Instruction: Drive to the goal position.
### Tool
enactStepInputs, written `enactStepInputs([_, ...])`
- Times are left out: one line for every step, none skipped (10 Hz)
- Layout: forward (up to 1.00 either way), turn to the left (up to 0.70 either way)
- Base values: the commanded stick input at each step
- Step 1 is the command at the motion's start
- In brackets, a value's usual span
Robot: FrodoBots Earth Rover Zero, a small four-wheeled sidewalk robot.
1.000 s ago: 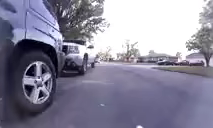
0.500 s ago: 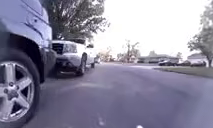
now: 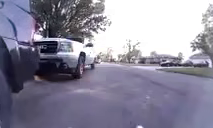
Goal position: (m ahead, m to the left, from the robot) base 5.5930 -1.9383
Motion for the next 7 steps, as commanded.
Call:
enactStepInputs([1.0, 0.0])
enactStepInputs([1.0, 0.0])
enactStepInputs([1.0, 0.0])
enactStepInputs([1.0, 0.0])
enactStepInputs([1.0, 0.0])
enactStepInputs([1.0, 0.0])
enactStepInputs([1.0, 0.0])
